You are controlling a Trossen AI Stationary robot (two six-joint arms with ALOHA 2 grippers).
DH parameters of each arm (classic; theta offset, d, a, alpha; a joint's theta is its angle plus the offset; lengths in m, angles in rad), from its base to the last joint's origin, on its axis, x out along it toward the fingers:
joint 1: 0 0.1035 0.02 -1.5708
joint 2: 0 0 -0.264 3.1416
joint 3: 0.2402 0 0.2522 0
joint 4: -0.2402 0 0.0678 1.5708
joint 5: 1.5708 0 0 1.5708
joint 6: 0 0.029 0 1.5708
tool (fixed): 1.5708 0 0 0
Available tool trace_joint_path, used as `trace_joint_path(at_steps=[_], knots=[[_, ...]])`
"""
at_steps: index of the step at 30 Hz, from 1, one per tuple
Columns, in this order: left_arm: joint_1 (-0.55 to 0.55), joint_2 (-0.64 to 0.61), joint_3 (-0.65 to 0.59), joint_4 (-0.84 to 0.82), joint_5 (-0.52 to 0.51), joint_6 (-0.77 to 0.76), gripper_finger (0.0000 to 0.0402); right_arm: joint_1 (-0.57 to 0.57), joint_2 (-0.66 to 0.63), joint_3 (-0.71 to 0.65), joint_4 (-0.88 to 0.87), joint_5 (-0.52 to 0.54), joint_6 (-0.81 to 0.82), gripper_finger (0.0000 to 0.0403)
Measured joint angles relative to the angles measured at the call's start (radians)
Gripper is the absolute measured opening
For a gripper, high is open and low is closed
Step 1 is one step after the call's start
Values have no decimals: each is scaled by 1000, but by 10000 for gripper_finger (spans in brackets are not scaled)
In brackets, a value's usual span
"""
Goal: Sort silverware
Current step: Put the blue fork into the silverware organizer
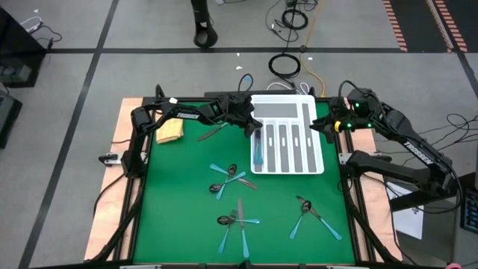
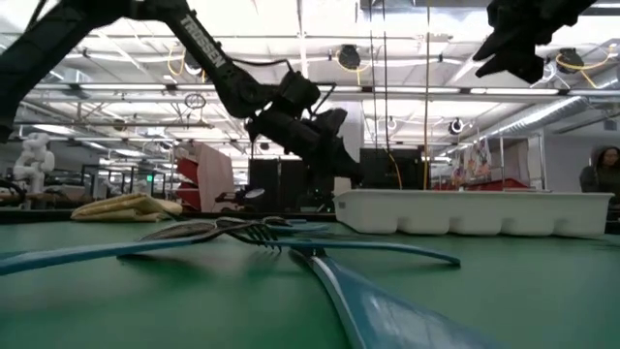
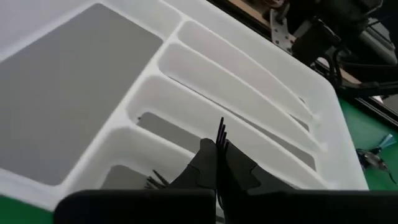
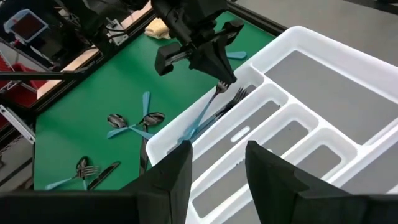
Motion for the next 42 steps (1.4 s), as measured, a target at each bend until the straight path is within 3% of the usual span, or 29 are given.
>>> trace_joint_path(at_steps=[10, 27, 33, 37, 42], knots=[[-15, 1, 0, -1, -78, -18, 30, 1, 1, 0, -70, -6, -11, 148], [2, -22, 0, -35, -83, 7, 120, 1, 0, 0, -76, -6, -49, 151], [53, -203, 57, -111, -26, -10, 121, 48, 2, -78, -86, -163, 8, 151], [96, -386, 58, -153, -24, 47, 121, 138, 9, -165, -112, -184, 91, 149], [157, -614, 60, -254, -67, 123, 121, 324, 34, -242, 70, -179, 187, 138]])
